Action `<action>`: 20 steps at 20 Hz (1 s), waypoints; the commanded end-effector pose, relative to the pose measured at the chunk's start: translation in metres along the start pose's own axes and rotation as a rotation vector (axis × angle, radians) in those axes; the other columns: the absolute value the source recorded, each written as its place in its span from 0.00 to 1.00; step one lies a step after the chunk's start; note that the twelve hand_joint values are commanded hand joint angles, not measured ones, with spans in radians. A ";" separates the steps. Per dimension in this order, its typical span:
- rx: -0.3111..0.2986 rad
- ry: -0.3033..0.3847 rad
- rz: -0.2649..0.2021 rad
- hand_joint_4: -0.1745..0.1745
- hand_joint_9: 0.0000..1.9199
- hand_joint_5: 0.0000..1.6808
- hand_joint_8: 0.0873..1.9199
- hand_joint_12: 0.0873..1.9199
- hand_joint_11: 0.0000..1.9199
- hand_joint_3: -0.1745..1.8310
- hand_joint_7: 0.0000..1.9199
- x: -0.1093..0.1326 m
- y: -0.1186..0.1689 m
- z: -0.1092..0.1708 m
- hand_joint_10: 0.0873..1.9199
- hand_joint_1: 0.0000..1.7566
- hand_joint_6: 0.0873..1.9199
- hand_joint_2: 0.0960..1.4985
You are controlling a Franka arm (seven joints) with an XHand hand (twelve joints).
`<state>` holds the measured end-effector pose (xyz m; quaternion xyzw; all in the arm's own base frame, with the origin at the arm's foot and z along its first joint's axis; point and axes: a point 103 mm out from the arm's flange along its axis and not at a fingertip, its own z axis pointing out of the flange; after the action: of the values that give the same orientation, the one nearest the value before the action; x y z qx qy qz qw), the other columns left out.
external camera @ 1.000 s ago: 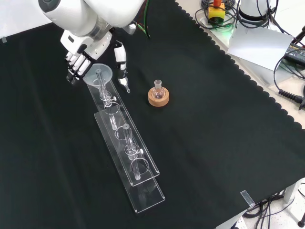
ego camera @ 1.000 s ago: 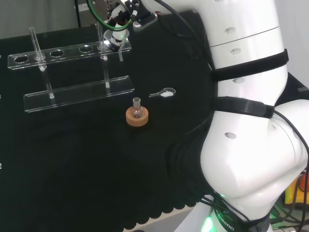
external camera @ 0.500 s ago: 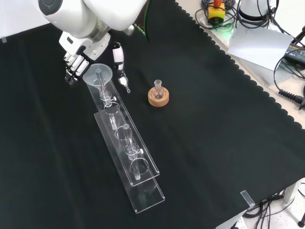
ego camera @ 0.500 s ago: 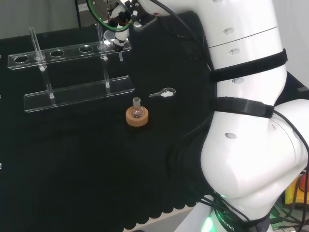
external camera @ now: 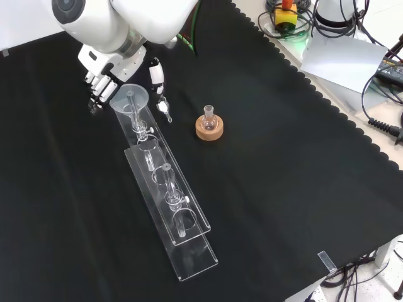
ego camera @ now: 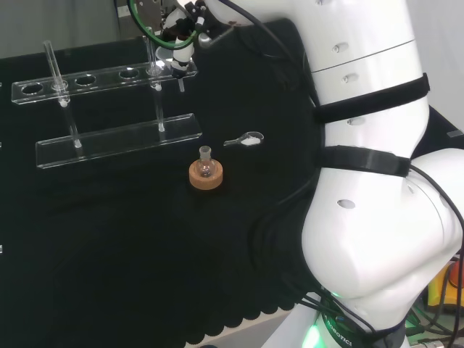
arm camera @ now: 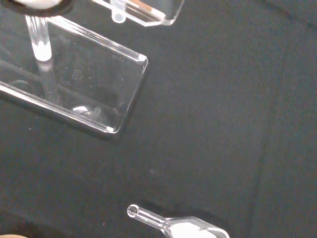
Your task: Pick up the funnel from the transparent funnel stand.
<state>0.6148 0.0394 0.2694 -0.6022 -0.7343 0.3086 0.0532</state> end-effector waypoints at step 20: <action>-0.141 -0.106 0.035 0.48 0.34 0.33 0.35 0.69 0.13 0.38 0.32 -0.003 -0.013 -0.025 0.27 0.45 0.01 0.42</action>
<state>0.6152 0.0445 0.2801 -0.5959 -0.7418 0.3077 0.0001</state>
